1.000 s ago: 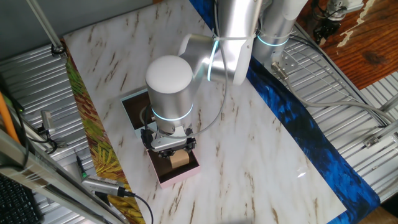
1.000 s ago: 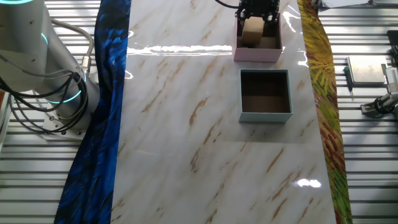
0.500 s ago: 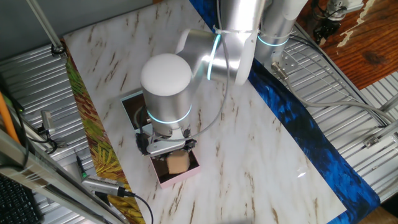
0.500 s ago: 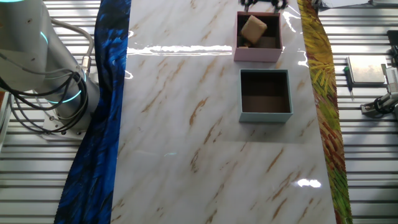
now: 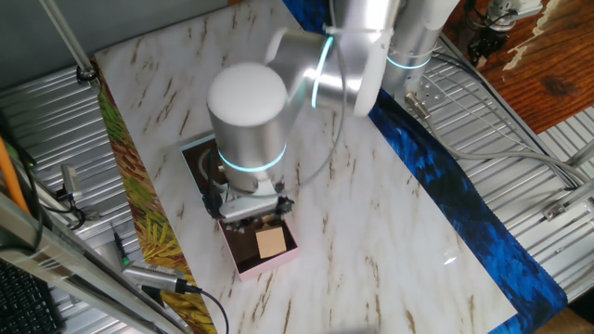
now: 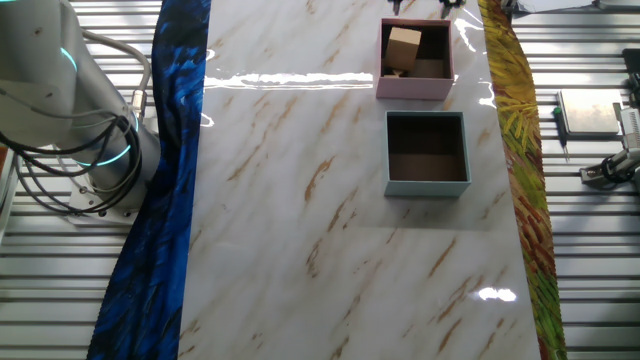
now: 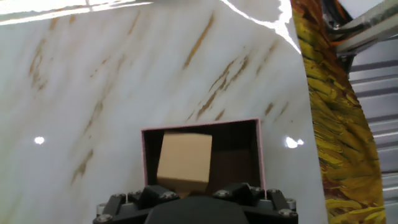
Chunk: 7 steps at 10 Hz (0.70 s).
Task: Move an object from one box to another
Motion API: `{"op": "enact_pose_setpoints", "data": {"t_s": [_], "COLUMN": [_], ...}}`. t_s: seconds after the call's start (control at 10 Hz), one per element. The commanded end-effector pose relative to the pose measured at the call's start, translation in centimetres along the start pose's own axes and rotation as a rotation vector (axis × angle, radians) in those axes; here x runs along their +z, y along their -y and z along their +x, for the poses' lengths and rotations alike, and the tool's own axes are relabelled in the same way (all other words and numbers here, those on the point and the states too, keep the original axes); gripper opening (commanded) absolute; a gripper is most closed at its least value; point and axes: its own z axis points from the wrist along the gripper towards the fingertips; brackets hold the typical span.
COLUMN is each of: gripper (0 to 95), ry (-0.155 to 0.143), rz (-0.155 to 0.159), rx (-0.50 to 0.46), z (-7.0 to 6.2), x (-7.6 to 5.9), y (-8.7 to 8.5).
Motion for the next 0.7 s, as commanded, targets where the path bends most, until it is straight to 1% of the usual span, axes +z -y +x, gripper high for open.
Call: {"op": "enact_pose_setpoints", "data": {"t_s": [0.1,0.2,0.3,0.4,0.5,0.6,0.7], "gripper": [76.0,76.0,76.0,76.0,76.0,76.0,76.0], "ry": [0.003,0.004,0.009,0.004,-0.013,-0.015,-0.010], "rz": [0.002,0.003,0.005,0.005,0.007,0.006,0.006], "rx": [-0.036,-0.064,-0.074,-0.074,-0.049,-0.034,-0.015], "z": [2.7,3.7,3.7,3.7,3.7,3.7,3.7], "x": [0.1,0.3,0.3,0.3,0.3,0.3,0.3], "y": [0.1,0.1,0.1,0.1,0.1,0.1,0.1]}}
